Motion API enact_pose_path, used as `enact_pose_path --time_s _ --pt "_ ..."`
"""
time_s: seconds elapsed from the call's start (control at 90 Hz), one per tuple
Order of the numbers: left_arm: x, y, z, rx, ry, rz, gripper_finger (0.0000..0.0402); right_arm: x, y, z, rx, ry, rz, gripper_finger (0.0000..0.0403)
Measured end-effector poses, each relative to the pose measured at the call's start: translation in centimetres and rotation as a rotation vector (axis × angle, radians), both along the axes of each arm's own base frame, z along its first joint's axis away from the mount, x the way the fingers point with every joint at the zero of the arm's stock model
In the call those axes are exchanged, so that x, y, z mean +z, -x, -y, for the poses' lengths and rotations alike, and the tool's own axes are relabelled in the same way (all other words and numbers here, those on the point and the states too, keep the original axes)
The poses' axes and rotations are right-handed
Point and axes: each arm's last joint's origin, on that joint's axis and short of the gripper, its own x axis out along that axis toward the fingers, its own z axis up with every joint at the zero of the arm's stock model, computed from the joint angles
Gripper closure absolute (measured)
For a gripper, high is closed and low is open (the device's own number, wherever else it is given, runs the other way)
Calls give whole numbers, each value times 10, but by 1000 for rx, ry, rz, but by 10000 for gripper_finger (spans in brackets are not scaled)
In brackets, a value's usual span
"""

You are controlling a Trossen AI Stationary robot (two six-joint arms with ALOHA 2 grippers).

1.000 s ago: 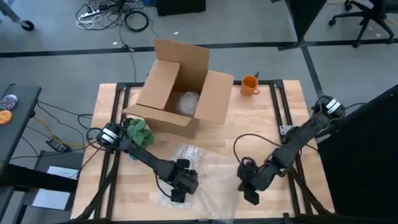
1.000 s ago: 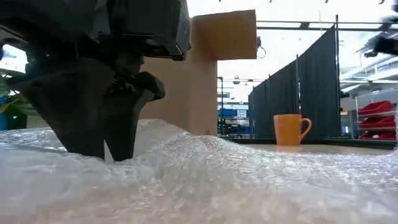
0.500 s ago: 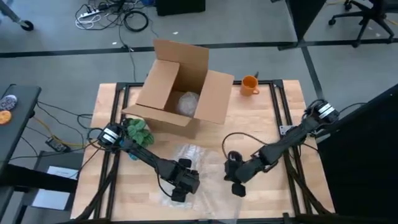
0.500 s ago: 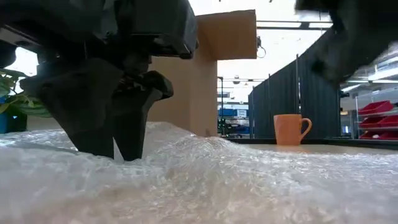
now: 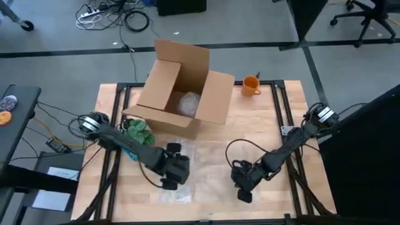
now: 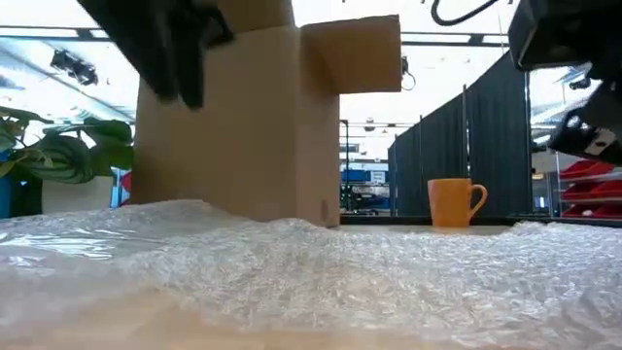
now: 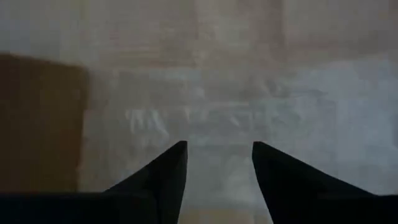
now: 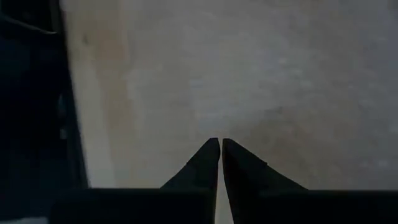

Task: Wrap mug
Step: Wrap the orange mug with the bubble wrap

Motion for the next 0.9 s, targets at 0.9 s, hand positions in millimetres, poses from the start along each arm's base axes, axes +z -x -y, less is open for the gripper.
enact_pose_path --time_s 0.9 --pt "-107 69 46 66 247 -135 234 -24 10 8 -65 44 139 403"
